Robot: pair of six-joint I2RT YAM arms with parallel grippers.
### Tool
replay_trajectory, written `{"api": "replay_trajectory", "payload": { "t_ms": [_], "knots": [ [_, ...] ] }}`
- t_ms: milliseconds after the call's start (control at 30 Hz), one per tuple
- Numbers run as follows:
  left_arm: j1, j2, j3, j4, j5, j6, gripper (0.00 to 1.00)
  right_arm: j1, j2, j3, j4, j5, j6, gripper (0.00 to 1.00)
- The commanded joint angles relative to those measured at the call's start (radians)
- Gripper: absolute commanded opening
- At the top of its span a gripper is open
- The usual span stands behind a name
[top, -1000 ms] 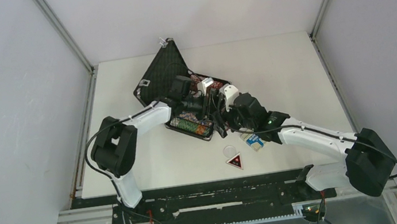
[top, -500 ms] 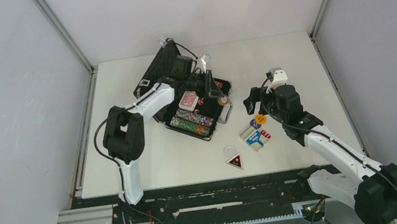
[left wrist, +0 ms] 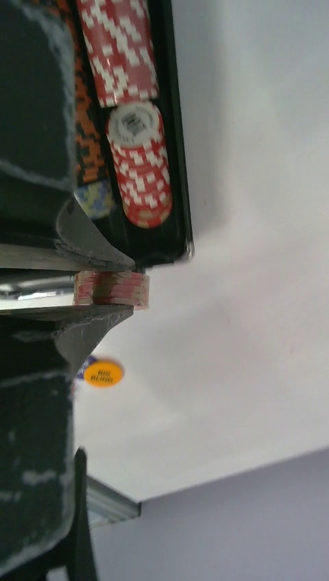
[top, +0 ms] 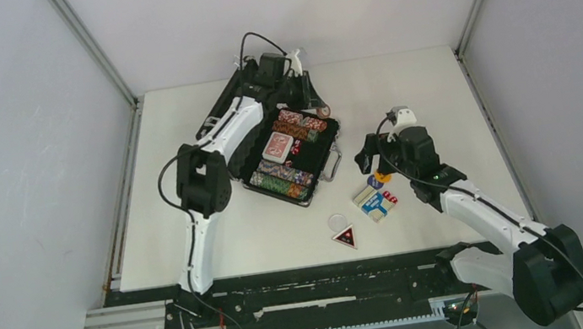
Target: Pack up texas hold em set
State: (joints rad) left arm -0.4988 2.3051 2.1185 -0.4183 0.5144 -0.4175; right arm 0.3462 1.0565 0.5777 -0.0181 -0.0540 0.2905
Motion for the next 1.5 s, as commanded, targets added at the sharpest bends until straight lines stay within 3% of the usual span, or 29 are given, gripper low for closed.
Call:
{"api": "replay_trajectory", "payload": {
  "t_ms": [0,300,1033,1467],
  "knots": [
    [0.008,0.022,0.057,-0.003,-0.117,0.069,0.00,-0.007,0.027,-0.001,0.072,-0.023,0.020,0.90],
    [0.008,0.102,0.148,0.020,-0.102,0.053,0.00,-0.007,0.062,-0.002,0.078,-0.024,0.018,0.90],
    [-0.034,0.154,0.138,0.061,-0.122,0.040,0.00,-0.008,0.127,-0.017,0.113,-0.036,0.021,0.90],
    [-0.058,0.171,0.137,0.010,-0.241,0.086,0.00,-0.005,0.140,-0.016,0.120,-0.048,0.021,0.89]
  ]
}}
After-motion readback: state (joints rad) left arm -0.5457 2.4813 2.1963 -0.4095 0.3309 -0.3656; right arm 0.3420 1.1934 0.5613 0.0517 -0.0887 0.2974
